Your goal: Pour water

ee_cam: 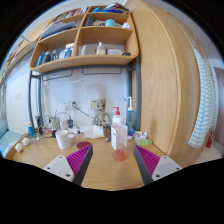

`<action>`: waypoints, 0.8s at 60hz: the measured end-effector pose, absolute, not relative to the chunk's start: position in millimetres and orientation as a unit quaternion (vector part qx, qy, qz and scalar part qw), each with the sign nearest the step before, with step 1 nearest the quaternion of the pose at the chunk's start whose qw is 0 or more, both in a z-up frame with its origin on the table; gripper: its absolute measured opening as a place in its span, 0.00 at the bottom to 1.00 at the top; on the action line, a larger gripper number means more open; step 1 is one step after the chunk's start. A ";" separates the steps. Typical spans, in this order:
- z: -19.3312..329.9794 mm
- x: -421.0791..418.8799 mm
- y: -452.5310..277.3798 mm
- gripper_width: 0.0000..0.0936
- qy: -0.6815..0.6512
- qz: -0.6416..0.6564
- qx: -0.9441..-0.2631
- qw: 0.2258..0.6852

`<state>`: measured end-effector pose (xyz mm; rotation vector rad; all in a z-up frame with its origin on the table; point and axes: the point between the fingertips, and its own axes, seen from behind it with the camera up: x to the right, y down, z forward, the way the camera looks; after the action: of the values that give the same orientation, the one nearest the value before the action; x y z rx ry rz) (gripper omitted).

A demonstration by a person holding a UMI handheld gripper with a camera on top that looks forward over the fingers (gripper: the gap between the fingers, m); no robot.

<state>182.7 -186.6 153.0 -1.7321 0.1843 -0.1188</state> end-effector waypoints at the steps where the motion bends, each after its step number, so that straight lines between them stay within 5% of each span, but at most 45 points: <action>1: 150.8 181.6 -188.3 0.92 0.082 -0.051 -0.759 0.644; 34: 97.2 240.0 -35.2 0.87 0.049 -0.051 -0.746 0.662; 39: 97.3 239.7 -22.1 0.54 0.036 -0.051 -0.745 0.664; 48: 97.3 237.6 -14.6 0.49 0.034 -0.047 -0.743 0.667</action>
<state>237.6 -14.6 97.3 -1.6765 0.0767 -0.1059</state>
